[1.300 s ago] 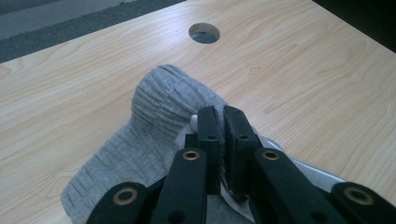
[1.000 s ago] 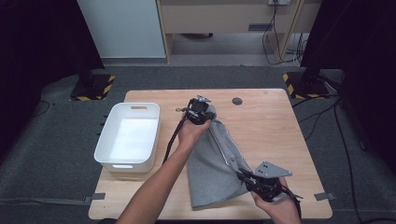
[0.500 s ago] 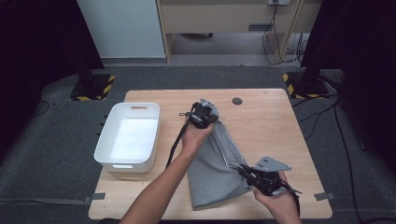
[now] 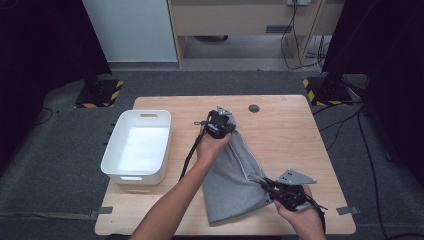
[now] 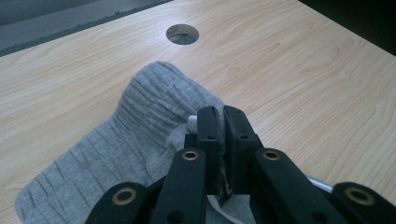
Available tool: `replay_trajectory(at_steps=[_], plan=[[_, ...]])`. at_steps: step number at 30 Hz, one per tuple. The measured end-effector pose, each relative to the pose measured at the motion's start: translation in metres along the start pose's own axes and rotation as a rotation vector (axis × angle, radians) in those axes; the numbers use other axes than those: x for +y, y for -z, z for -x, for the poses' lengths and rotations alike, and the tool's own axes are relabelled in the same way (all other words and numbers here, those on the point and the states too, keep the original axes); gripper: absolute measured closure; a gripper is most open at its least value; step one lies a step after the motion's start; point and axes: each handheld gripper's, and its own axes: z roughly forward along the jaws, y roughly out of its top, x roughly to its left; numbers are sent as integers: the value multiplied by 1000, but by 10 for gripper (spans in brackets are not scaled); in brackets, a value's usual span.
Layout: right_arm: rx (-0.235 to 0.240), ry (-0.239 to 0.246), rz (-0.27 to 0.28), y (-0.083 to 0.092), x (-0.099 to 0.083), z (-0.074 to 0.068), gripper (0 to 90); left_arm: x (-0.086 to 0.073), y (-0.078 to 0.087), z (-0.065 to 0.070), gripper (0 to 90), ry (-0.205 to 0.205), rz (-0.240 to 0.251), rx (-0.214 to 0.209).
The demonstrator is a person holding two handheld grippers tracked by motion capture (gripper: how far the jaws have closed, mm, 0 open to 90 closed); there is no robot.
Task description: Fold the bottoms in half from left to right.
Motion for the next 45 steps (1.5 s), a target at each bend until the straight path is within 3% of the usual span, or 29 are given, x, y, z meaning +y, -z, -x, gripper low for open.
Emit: replay_trajectory(at_steps=[16, 40, 42, 43, 44, 45], plan=[[-19, -32, -25, -3, -10, 12, 801, -3, -7, 0, 857, -9, -19, -3], [-34, -23, -31, 1, -16, 15, 794, -5, -10, -5, 849, -10, -20, -3], [-37, -26, -34, 2, -18, 16, 786, -5, -10, -7, 829, -8, -18, 5], [-37, -26, -34, 2, -18, 16, 786, -5, -10, -7, 786, -8, -18, 5], [-41, -19, -44, 2, -20, 17, 730, -6, -10, -7, 692, -3, -2, 21], [-34, -20, -51, 1, -20, 18, 701, -6, -9, -7, 657, -5, 3, 20]])
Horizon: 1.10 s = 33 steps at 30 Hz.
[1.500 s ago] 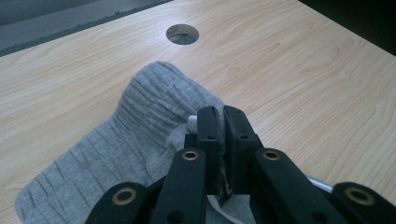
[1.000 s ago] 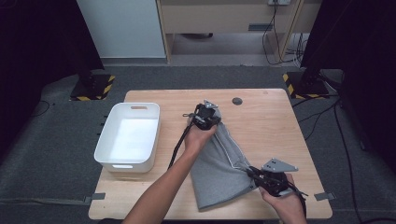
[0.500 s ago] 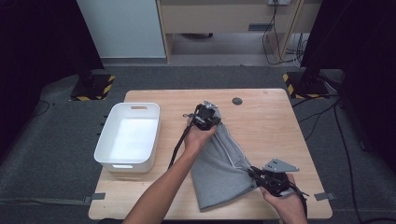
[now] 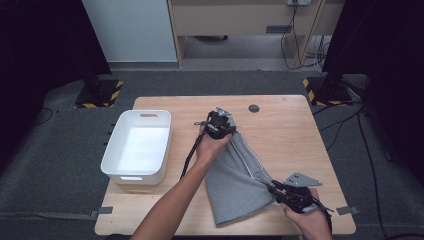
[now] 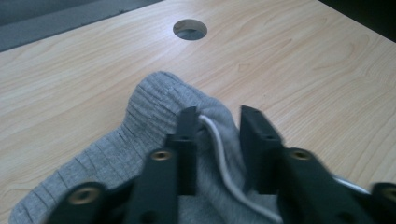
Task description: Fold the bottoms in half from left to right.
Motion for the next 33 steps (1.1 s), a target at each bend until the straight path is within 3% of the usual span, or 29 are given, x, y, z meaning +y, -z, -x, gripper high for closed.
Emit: replay_trajectory(at_steps=[1, 2, 4, 8, 19, 20, 27, 33], plan=[[0, 0, 0, 0, 0, 0, 701, 0, 0, 0, 624, 0, 0, 0], [-13, 3, -6, 0, -1, 1, 583, 0, 2, 1, 572, -8, 7, 9], [-13, -6, -6, 0, -1, 2, 505, 0, 4, 1, 492, -8, 9, 10], [-39, -14, -5, 0, 1, 3, 413, 1, 14, 4, 435, -23, 26, -1], [-53, -14, -32, -21, 15, 12, 364, -18, 35, 6, 398, -49, 30, -7], [-53, -13, -39, -32, 21, 14, 354, -24, 38, 5, 394, -46, 25, -11], [-45, 3, -46, -55, 39, 17, 355, -44, 46, -2, 391, -8, 29, -10], [-40, 17, -50, -72, 62, 22, 356, -57, 54, -5, 380, -2, 29, 4]])
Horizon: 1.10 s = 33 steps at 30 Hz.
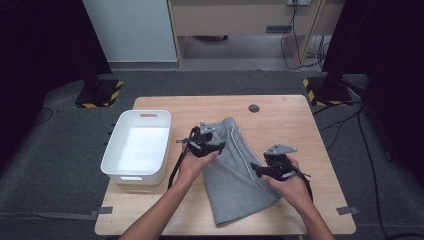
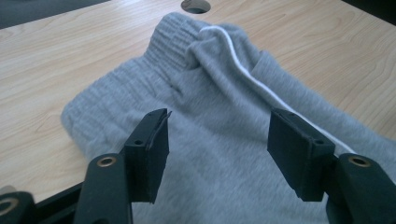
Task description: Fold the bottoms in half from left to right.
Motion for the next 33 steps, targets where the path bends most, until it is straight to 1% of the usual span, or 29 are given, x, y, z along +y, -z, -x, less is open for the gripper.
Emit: replay_trajectory(at_steps=[1, 2, 5, 7, 8, 12, 13, 14, 15, 16, 18, 21, 22, 23, 24, 25, 26, 28, 30, 31, 32, 33], plan=[[6, -3, -3, -3, 4, 1, 358, -3, 2, 0, 375, -2, 0, 1], [5, 7, -4, -7, 8, 3, 363, -5, 3, 0, 367, -5, 0, 6], [16, 13, -14, -19, 18, 7, 397, -15, 7, 2, 335, -4, -6, 12], [19, 25, -32, -30, 25, 9, 403, -22, 9, 4, 332, -20, -9, 31], [23, 28, -36, -35, 27, 10, 405, -25, 10, 4, 330, -20, -10, 36], [26, 47, -75, -54, 34, 13, 412, -38, 10, 2, 322, 4, -32, 56], [27, 52, -87, -58, 35, 13, 412, -38, 10, 2, 321, 4, -32, 56], [25, 55, -94, -62, 36, 14, 418, -45, 9, 0, 318, 21, -44, 69], [25, 60, -104, -66, 36, 15, 426, -45, 9, 0, 316, 21, -44, 69], [28, 63, -113, -69, 37, 16, 428, -49, 8, -3, 311, 31, -61, 82], [30, 64, -136, -77, 35, 19, 430, -55, 4, -8, 304, 56, -76, 98], [49, 48, -152, -86, 32, 23, 468, -62, -2, -15, 296, 70, -107, 114], [56, 43, -153, -88, 31, 24, 486, -63, -3, -17, 298, 75, -116, 115], [63, 43, -152, -89, 30, 25, 510, -65, -6, -19, 300, 89, -123, 106], [77, 36, -154, -89, 30, 26, 550, -66, -8, -20, 306, 92, -126, 99], [86, 36, -156, -89, 29, 26, 596, -67, -10, -21, 316, 87, -127, 100], [96, 41, -152, -89, 29, 25, 636, -67, -11, -21, 324, 79, -121, 106], [111, 37, -154, -88, 28, 24, 702, -66, -11, -24, 355, 84, -114, 103], [116, 41, -150, -87, 26, 23, 739, -65, -12, -26, 428, 81, -112, 90], [116, 41, -150, -87, 26, 23, 739, -65, -12, -26, 457, 81, -112, 90], [119, 38, -152, -86, 25, 22, 760, -65, -12, -27, 498, 83, -111, 57], [118, 34, -154, -85, 25, 22, 767, -64, -12, -27, 521, 81, -109, 52]])
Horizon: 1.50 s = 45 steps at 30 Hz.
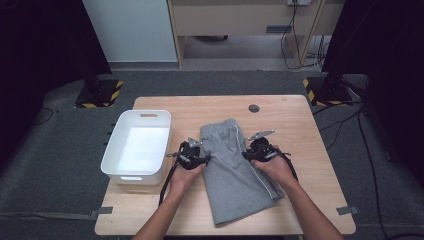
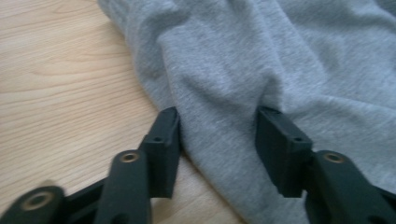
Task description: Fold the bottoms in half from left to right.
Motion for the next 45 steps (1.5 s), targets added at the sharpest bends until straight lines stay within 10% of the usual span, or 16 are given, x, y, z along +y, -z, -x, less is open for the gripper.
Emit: replay_trajectory(at_steps=[7, 17, 19, 23, 30, 45], plan=[[-25, 13, -32, 9, -6, -4, 791, 8, -6, 5, 812, -28, -34, -14], [-45, 7, -19, 24, -19, -8, 678, 21, -15, 9, 849, -89, -67, 1], [-48, 2, -14, 26, -19, -7, 627, 21, -14, 8, 840, -80, -64, -9], [-48, 1, 28, 38, -4, -2, 414, 25, -2, 8, 533, -74, 2, 1], [-63, -20, 80, 38, 31, 6, 260, 41, 10, 9, 393, -82, 71, -7], [-87, -80, 27, -8, 61, 35, 332, 54, -28, -15, 364, 13, 18, -9]])
